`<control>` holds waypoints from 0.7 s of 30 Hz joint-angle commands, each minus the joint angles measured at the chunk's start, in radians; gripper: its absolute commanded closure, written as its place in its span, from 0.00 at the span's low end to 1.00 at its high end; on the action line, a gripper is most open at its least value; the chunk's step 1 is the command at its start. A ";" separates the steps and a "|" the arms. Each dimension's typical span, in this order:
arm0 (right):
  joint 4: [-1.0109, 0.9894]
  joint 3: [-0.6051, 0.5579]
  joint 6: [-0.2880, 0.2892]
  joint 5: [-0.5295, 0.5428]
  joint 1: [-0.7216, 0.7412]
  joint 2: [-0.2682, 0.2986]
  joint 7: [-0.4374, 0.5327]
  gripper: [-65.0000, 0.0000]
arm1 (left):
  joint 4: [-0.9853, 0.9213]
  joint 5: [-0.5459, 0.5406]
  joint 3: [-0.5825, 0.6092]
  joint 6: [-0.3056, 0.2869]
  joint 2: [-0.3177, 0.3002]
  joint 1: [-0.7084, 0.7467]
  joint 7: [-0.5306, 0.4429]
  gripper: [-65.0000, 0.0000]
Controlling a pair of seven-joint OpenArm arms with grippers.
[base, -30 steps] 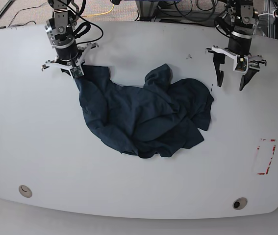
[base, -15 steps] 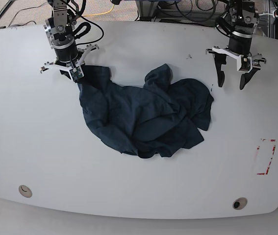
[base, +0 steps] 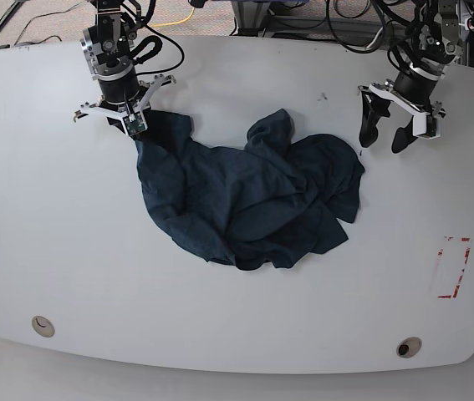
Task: Layout the t-shirt on the table in an organized manner, then fold the t-shirt properly
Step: 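Lower the left gripper onto the shirt's opposite edge and grasp it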
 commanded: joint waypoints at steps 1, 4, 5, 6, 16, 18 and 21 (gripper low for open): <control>0.023 -0.001 -0.008 -0.001 -0.001 0.004 0.020 1.00 | 0.016 -0.023 -0.004 -0.041 -0.008 -0.042 0.016 0.41; 0.023 -0.001 -0.008 -0.001 -0.003 0.004 0.022 1.00 | 0.008 -0.023 -0.004 -0.043 -0.004 -0.073 0.061 0.41; 0.023 -0.001 -0.008 -0.001 -0.003 0.004 0.022 1.00 | 0.002 -0.023 -0.004 -0.043 -0.002 -0.080 0.067 0.41; 0.022 -0.001 -0.008 -0.001 -0.003 0.004 0.022 1.00 | -0.010 -0.023 -0.001 -0.043 -0.002 -0.094 0.076 0.41; 0.025 -0.001 -0.008 -0.001 -0.003 0.004 0.022 1.00 | -0.159 -0.020 -0.003 -0.005 0.031 -0.225 0.176 0.41; 0.025 -0.001 -0.008 -0.001 -0.003 0.004 0.022 1.00 | -0.188 -0.022 -0.003 0.005 0.033 -0.243 0.194 0.41; 0.025 -0.001 -0.008 -0.001 -0.003 0.004 0.022 1.00 | -0.213 -0.023 0.002 0.005 0.035 -0.254 0.199 0.41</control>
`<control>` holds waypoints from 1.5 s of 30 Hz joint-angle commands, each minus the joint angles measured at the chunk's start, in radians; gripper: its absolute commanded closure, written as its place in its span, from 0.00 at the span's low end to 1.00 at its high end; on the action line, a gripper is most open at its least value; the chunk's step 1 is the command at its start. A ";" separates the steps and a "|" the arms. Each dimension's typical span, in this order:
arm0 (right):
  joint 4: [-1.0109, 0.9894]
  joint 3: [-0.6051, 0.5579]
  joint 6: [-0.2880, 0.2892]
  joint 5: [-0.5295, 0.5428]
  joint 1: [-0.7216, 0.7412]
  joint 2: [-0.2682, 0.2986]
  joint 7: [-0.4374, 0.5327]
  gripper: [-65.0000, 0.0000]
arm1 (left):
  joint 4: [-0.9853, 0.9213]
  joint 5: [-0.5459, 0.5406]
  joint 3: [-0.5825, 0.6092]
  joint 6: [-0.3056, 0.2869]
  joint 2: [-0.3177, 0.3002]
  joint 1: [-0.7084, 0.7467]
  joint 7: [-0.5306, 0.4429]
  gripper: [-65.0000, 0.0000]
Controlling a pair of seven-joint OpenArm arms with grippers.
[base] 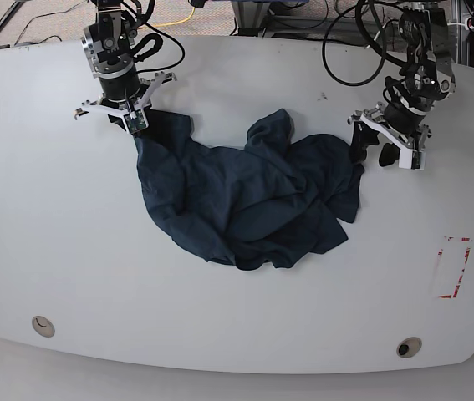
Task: Layout the t-shirt on the table in an organized manner, then fold the t-shirt properly
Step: 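Lower the left gripper onto the shirt's opposite edge and grasp it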
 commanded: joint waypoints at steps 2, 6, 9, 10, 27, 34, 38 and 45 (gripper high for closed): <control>0.025 0.003 -0.008 -0.002 0.001 0.005 0.020 1.00 | -0.008 -0.016 -0.001 -0.008 -0.001 -0.013 -0.017 0.41; 0.025 0.003 -0.008 -0.002 0.001 0.005 0.020 1.00 | -0.031 -0.016 0.000 -0.008 0.019 -0.025 -0.016 0.41; 0.025 0.003 -0.008 -0.002 0.001 0.005 0.020 1.00 | -0.052 -0.016 0.023 -0.008 0.020 -0.032 -0.016 0.41; 0.025 0.003 -0.008 -0.002 0.001 0.005 0.020 1.00 | -0.058 -0.016 0.032 -0.008 0.020 -0.036 -0.016 0.41; 0.025 0.003 -0.008 0.000 0.001 0.005 0.021 1.00 | -0.151 -0.014 0.114 -0.003 0.040 -0.111 -0.016 0.45; 0.025 0.005 -0.008 0.000 0.000 0.005 0.021 1.00 | -0.154 -0.014 0.112 -0.003 0.040 -0.116 -0.016 0.84; 0.025 0.007 -0.008 0.000 0.000 0.005 0.021 1.00 | -0.152 -0.014 0.111 -0.003 0.036 -0.116 -0.016 1.00; 0.025 0.014 -0.021 0.000 0.007 0.001 0.020 1.00 | -0.115 -0.014 0.108 -0.003 0.013 -0.114 -0.016 1.00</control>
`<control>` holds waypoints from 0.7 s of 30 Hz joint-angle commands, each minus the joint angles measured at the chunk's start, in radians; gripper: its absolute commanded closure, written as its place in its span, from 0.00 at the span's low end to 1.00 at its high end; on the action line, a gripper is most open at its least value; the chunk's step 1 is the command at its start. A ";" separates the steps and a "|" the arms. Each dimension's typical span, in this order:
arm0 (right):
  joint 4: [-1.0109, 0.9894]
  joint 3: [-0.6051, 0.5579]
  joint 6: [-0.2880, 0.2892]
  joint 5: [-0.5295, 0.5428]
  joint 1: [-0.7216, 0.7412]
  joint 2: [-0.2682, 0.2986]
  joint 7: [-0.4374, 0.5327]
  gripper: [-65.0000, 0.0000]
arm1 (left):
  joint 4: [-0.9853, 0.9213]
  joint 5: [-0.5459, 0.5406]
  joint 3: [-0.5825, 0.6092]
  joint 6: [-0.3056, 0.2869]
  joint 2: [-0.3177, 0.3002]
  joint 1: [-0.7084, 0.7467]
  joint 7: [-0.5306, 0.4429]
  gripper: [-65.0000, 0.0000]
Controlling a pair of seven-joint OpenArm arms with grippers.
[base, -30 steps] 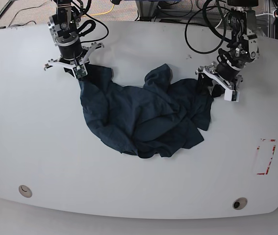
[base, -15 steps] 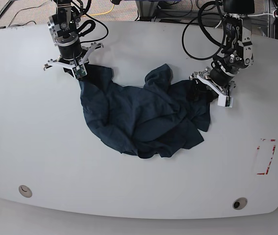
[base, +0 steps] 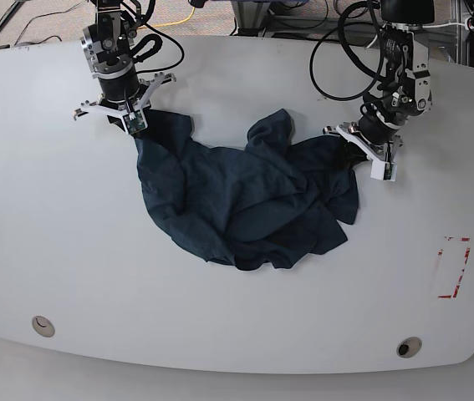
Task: Layout the t-shirt on the table in an organized manner, then fold the t-shirt properly
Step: 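Lower the left gripper onto the shirt's opposite edge and grasp it, then lift the shirt with both grippers and pull the edges apart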
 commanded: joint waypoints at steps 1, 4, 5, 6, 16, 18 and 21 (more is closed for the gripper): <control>0.024 0.018 -0.018 -0.001 0.011 -0.008 0.019 1.00 | 0.057 -0.004 -0.005 -0.001 -0.032 -0.003 -0.009 1.00; 0.024 0.065 -0.014 -0.001 0.037 -0.040 0.019 1.00 | 0.111 -0.004 -0.007 -0.001 -0.040 -0.002 -0.009 1.00; 0.024 0.087 -0.011 -0.001 0.047 -0.051 0.019 1.00 | 0.132 -0.004 -0.007 -0.001 -0.041 -0.002 -0.009 1.00; 0.024 0.105 -0.011 -0.001 0.057 -0.060 0.019 1.00 | 0.162 -0.004 -0.007 -0.001 -0.051 0.000 -0.009 1.00; 0.053 0.124 0.035 -0.002 0.129 -0.067 0.018 1.00 | 0.355 -0.004 -0.033 -0.001 -0.115 -0.008 0.057 1.00; 0.064 0.124 0.035 -0.004 0.140 -0.066 0.018 1.00 | 0.389 -0.004 -0.054 -0.001 -0.121 -0.017 0.075 1.00; 0.071 0.124 0.035 -0.007 0.174 -0.066 0.018 1.00 | 0.413 -0.004 -0.079 -0.004 -0.124 -0.048 0.084 1.00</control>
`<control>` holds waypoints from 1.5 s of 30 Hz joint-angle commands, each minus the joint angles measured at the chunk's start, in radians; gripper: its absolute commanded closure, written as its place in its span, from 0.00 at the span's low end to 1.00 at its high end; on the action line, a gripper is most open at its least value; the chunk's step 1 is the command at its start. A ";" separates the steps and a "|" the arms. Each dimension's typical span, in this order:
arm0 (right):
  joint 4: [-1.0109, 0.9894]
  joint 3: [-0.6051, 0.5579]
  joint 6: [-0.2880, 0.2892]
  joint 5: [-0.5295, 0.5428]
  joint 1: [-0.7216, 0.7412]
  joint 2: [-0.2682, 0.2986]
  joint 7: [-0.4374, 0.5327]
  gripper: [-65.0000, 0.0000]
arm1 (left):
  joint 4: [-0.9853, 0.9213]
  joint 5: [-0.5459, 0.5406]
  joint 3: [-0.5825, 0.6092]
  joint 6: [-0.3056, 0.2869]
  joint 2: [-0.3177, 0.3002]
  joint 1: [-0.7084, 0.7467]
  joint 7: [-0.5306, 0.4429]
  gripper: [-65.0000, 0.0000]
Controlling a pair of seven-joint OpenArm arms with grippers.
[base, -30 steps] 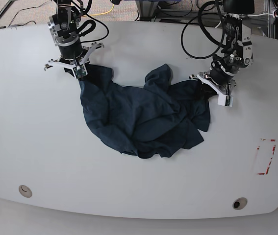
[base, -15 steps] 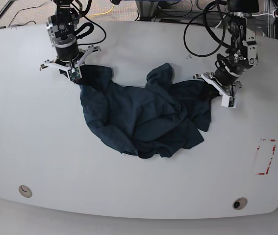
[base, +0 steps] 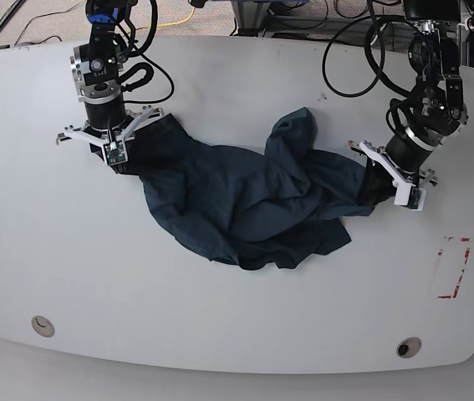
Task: Layout the t-shirt on the table in an organized manner, then fold the t-shirt properly
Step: 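Lift the shirt with both grippers and pull the edges apart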
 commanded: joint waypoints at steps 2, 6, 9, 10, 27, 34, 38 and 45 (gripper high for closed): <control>0.028 0.006 -0.010 -0.006 0.049 0.007 0.023 1.00 | 0.042 -0.017 -0.031 0.000 -0.013 -0.056 -0.027 1.00; 0.030 0.018 -0.010 -0.003 0.092 0.038 -0.012 1.00 | 0.062 -0.019 -0.060 -0.002 -0.048 -0.102 0.022 1.00; 0.030 0.020 -0.010 0.000 0.135 0.058 -0.030 1.00 | 0.062 -0.019 -0.063 -0.003 -0.067 -0.149 0.036 1.00; 0.030 0.020 -0.010 0.000 0.144 0.060 -0.035 1.00 | 0.062 -0.019 -0.063 -0.003 -0.070 -0.158 0.036 1.00; 0.028 0.016 -0.009 -0.001 0.382 0.113 -0.109 1.00 | 0.068 -0.019 -0.063 -0.005 -0.121 -0.356 0.036 1.00; 0.028 0.013 -0.009 -0.004 0.473 0.159 -0.156 1.00 | 0.068 -0.016 -0.064 -0.005 -0.122 -0.424 0.039 0.99; 0.028 0.012 -0.009 0.000 0.516 0.184 -0.185 1.00 | 0.066 -0.016 -0.087 -0.005 -0.122 -0.458 0.084 0.99; 0.025 0.012 -0.009 0.000 0.576 0.218 -0.193 1.00 | 0.069 -0.019 -0.127 -0.005 -0.121 -0.530 0.150 0.99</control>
